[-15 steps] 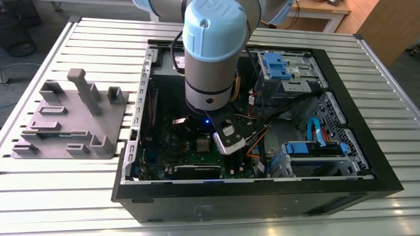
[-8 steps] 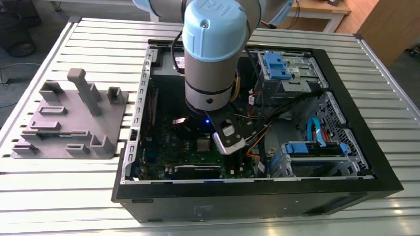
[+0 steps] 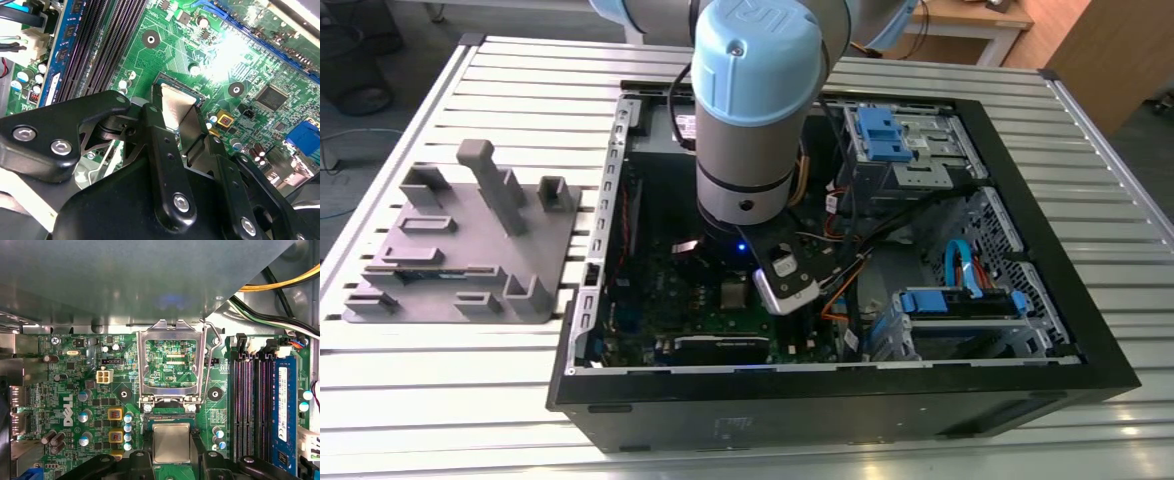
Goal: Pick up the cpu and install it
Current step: 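Place the cpu into insertion slot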
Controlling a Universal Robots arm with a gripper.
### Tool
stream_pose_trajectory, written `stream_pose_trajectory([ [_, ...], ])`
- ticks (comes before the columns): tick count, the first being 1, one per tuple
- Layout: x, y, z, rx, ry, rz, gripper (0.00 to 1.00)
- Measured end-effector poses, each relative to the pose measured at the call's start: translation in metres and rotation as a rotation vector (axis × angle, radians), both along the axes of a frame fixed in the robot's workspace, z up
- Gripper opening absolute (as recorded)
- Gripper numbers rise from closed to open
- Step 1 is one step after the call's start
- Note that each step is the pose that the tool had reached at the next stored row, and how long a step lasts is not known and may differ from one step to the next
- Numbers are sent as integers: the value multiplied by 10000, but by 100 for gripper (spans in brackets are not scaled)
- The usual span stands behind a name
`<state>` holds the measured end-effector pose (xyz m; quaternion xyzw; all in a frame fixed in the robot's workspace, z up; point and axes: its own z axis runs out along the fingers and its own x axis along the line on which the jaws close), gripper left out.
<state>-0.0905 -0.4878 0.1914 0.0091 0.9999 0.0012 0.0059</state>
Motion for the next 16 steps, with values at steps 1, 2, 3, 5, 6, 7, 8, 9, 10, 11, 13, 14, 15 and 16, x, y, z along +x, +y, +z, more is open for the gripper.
stream_pose_trajectory([
  [1,0,0,-1,1,0,0,38],
  [2,0,0,-1,0,0,0,38],
  [3,0,0,-1,0,0,0,38],
  [5,0,0,0,2,-1,-1,38],
  [6,1,1,3,4,-1,-1,38],
  [7,2,1,7,7,-2,-1,38],
  [8,5,1,9,8,-2,-1,38],
  [9,8,1,11,7,-2,0,38],
  [10,13,1,13,4,0,0,38],
  [11,19,0,16,1,1,-1,38],
  [13,31,0,18,1,3,-3,38],
  [14,34,0,18,2,2,-4,38],
  [15,35,0,18,3,2,-6,38],
  [16,35,0,19,2,3,-6,38],
])
